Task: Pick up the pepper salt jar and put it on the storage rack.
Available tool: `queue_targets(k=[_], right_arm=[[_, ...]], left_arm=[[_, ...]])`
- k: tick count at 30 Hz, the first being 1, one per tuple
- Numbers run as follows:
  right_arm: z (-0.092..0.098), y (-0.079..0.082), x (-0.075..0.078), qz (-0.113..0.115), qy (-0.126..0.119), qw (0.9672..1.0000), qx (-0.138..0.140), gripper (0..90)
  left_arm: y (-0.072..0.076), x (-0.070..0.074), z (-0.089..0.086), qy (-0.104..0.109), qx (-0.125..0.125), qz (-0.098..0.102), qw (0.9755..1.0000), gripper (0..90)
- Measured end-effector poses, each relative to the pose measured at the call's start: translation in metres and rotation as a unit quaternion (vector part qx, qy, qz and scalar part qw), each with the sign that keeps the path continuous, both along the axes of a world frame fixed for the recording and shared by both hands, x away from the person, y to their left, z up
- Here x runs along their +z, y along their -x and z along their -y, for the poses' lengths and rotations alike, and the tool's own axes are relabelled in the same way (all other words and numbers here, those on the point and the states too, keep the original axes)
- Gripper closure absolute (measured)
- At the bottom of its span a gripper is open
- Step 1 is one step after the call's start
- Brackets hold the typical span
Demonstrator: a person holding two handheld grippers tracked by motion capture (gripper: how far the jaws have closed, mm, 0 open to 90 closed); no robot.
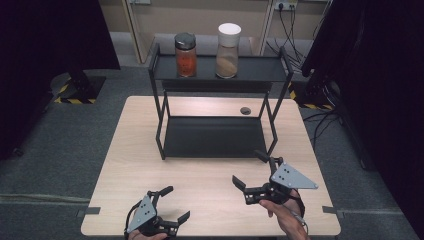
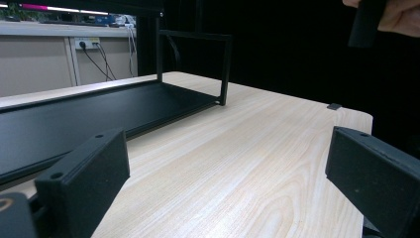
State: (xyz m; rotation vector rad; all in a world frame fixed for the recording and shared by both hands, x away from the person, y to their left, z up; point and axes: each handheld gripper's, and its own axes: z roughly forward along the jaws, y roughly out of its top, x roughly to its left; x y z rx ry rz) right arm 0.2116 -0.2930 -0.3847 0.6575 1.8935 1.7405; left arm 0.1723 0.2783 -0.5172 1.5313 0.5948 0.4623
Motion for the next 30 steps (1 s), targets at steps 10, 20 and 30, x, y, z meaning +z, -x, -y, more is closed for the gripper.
queue_targets(k=[10, 20, 30], right_arm=[[0.0, 0.007, -0.018, -0.01, 0.0, 1.0, 0.0, 0.4], [-0.001, 0.014, -0.034, -0.013, 0.004, 0.9999, -0.003, 0.4], [-0.001, 0.016, -0.047, -0.021, 0.007, 0.9998, 0.002, 0.4]], left_arm=[[0.0, 0.0, 0.0, 0.0, 0.001, 0.0, 1.0, 2.7], [0.0, 0.0, 0.0, 0.0, 0.001, 0.0, 1.0, 2.6], [0.0, -0.001, 0.0, -0.001, 0.003, -0.001, 1.0, 2.7]])
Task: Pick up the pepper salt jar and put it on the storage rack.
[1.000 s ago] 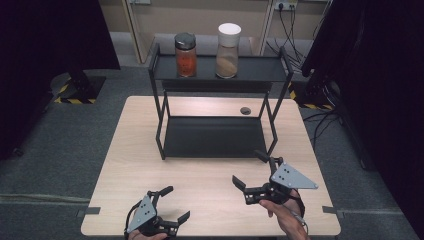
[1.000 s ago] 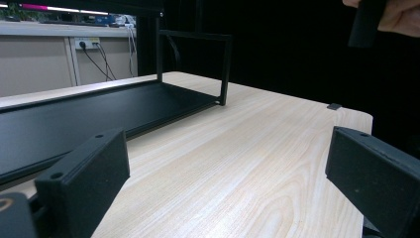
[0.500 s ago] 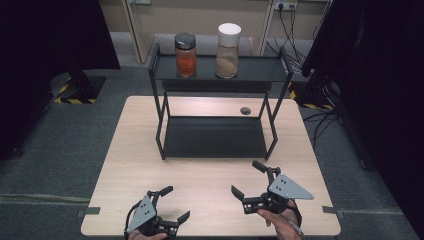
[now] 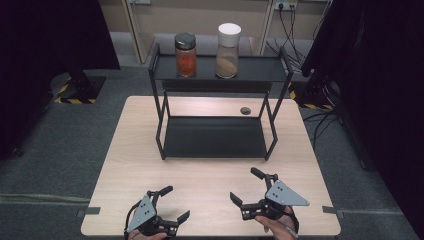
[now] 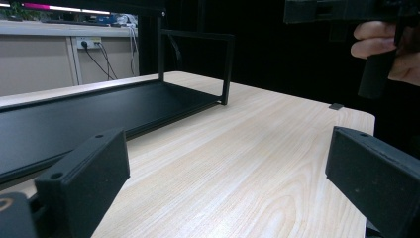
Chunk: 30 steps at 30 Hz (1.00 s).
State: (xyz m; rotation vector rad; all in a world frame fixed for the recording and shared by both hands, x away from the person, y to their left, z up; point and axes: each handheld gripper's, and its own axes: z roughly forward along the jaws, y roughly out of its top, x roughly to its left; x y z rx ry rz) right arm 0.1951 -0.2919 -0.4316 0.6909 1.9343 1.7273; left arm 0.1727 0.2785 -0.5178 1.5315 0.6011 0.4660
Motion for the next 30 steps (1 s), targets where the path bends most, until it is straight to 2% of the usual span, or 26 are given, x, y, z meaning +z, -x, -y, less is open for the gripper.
queue_targets(k=[19, 30], right_arm=[[-0.002, 0.007, -0.025, -0.02, 0.002, 0.9998, 0.004, 0.4], [-0.004, 0.004, -0.039, -0.032, 0.006, 0.9994, 0.006, 0.4]], left_arm=[[-0.001, 0.0, 0.0, -0.001, 0.003, 0.0, 1.0, 2.7], [0.0, 0.0, 0.0, 0.002, 0.004, 0.002, 1.0, 2.7]])
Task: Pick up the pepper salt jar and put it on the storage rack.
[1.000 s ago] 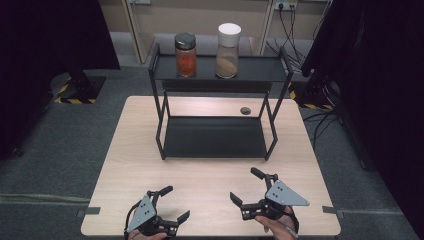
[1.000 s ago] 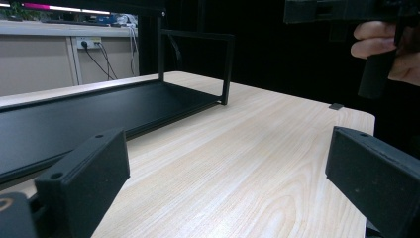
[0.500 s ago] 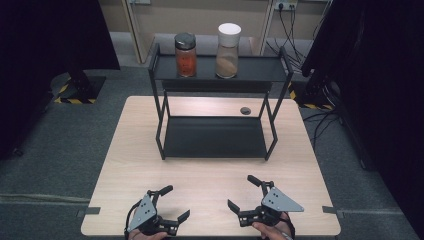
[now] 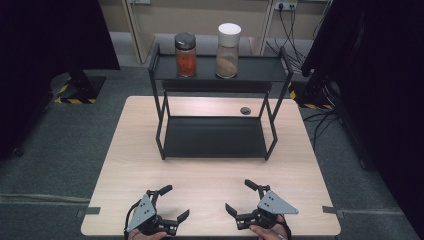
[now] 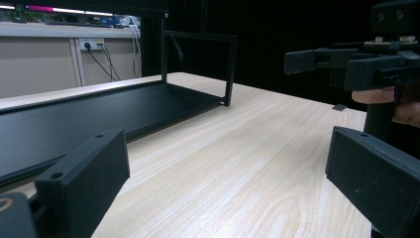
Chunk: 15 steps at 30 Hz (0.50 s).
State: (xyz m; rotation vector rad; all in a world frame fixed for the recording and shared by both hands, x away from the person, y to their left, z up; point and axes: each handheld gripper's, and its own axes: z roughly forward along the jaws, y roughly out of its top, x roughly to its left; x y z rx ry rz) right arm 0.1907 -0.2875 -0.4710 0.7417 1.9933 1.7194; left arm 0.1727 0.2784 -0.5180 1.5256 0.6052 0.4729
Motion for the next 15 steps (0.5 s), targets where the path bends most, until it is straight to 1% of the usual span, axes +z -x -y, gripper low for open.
queue_targets(k=[8, 15], right_arm=[[-0.0001, 0.0, -0.004, 0.0, 0.002, 1.0, -0.002, 0.4], [0.0003, 0.0003, -0.0055, -0.002, 0.002, 1.0, -0.009, 0.4]], left_arm=[[0.0002, -0.0004, -0.0007, 0.003, 0.0, 0.001, 1.0, 2.7], [0.0007, -0.0008, -0.0009, 0.005, 0.002, 0.001, 1.0, 2.7]])
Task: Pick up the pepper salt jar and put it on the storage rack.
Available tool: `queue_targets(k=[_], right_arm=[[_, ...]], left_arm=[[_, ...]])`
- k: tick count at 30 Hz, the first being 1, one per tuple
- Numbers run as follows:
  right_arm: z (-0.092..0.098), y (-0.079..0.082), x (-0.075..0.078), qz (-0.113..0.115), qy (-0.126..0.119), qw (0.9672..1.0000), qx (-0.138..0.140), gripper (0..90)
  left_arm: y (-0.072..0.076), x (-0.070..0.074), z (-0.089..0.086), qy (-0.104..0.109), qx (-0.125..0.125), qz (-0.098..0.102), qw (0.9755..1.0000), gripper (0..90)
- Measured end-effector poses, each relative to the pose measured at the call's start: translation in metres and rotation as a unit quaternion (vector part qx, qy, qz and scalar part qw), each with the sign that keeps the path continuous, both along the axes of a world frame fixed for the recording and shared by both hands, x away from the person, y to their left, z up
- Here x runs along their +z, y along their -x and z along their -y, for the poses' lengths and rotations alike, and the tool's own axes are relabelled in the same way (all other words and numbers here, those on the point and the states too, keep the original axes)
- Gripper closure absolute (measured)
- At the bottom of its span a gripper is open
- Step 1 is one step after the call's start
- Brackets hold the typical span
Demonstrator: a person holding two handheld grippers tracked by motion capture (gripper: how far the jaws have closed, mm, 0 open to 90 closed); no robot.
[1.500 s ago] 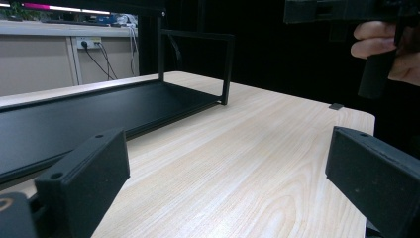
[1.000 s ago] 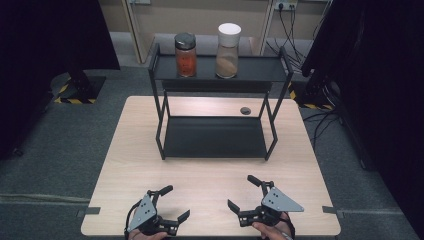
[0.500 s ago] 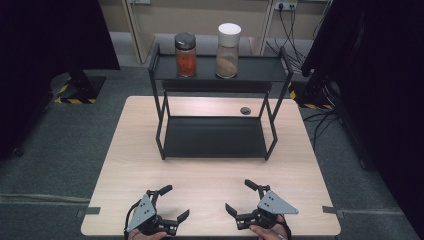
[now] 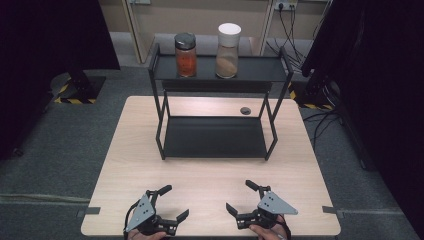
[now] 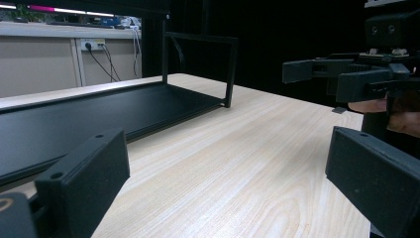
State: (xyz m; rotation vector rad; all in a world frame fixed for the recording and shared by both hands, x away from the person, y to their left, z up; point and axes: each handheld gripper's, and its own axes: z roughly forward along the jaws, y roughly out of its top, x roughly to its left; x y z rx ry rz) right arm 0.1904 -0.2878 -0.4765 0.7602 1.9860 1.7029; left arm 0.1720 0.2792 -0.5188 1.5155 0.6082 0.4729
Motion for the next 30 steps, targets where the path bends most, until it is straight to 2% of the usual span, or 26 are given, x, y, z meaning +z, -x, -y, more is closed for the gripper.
queue_targets(k=[30], right_arm=[[0.004, -0.0006, -0.002, -0.004, -0.009, 0.9999, -0.006, 0.4]], left_arm=[[-0.0014, -0.0003, 0.0005, -0.001, 0.002, -0.002, 1.0, 2.7]])
